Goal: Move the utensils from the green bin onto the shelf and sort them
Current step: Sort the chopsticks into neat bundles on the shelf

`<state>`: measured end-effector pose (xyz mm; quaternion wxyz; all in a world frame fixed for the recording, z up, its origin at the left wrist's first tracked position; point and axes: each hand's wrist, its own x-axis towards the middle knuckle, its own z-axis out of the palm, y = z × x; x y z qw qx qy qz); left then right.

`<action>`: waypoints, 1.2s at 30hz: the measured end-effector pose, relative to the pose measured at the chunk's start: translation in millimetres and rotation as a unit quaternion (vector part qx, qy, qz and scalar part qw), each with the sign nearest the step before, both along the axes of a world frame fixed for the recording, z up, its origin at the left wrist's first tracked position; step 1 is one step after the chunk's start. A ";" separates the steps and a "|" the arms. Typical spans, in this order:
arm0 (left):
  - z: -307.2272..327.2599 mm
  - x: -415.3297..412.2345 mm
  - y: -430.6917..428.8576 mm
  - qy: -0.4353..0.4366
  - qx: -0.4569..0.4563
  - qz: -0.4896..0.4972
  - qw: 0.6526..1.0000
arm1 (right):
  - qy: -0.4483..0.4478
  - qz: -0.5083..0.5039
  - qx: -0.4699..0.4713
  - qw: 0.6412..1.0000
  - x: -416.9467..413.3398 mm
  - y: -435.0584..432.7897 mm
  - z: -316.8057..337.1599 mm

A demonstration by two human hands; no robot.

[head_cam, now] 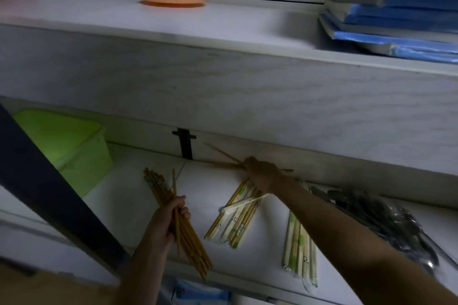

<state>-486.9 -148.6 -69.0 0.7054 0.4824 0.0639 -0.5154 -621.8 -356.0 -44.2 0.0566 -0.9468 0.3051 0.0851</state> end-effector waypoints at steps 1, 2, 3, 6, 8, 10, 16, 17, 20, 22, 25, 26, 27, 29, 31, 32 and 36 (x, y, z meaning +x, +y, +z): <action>-1.3 0.3 0.3 0.001 0.003 -0.001 1.000 | -0.038 -0.038 0.048 0.997 -0.1 0.9 6.6; -1.9 -0.3 -0.3 0.003 0.005 -0.004 1.000 | -0.081 -0.078 0.107 0.988 -0.5 3.8 13.1; -2.6 -1.1 -0.9 0.004 0.008 -0.006 1.000 | -0.122 -0.114 0.183 0.969 -1.1 7.4 17.2; -4.2 -7.1 -6.6 -0.007 0.015 -0.010 1.000 | -0.231 -0.180 0.464 0.836 -8.6 29.3 21.4; -2.7 -15.2 -12.7 -0.023 0.013 -0.008 1.000 | -0.289 -0.209 0.597 0.718 -16.5 47.1 20.0; 2.0 -26.0 -19.5 -0.025 0.004 -0.013 1.000 | -0.316 -0.237 0.686 0.611 -23.3 62.4 17.6; 3.2 -43.9 -36.2 -0.062 0.003 -0.102 0.993 | -0.264 -0.239 0.766 0.535 -29.6 94.1 8.6; 2.8 -46.0 -36.7 -0.065 0.012 -0.106 0.992 | -0.259 -0.238 0.753 0.556 -29.7 97.0 8.1; 0.8 -52.5 -35.4 -0.049 0.011 -0.100 0.994 | -0.251 -0.240 0.722 0.598 -29.7 98.9 11.1; 0.8 -55.7 -34.0 -0.029 -0.002 -0.094 0.995 | -0.246 -0.255 0.717 0.600 -29.0 98.2 13.5; -2.0 -57.6 -34.3 -0.031 -0.019 -0.072 0.997 | -0.236 -0.276 0.700 0.615 -25.9 99.3 15.3; -3.0 -58.2 -34.1 -0.038 -0.025 -0.069 0.997 | -0.231 -0.274 0.688 0.631 -24.3 100.3 15.6; -3.3 -58.9 -33.8 -0.045 -0.031 -0.072 0.996 | -0.222 -0.265 0.673 0.653 -22.7 101.0 15.8; -1.2 -60.7 -32.5 -0.046 -0.038 -0.078 0.995 | -0.204 -0.242 0.643 0.697 -20.4 101.6 18.2; -0.2 -60.5 -32.0 -0.039 -0.039 -0.073 0.996 | -0.200 -0.231 0.634 0.711 -19.7 101.1 20.6; 1.2 -60.5 -31.6 -0.038 -0.038 -0.068 0.996 | -0.202 -0.228 0.635 0.710 -19.7 101.1 21.1; 2.0 -57.9 -30.5 -0.055 -0.023 -0.058 0.997 | -0.223 -0.235 0.665 0.673 -20.7 100.5 18.5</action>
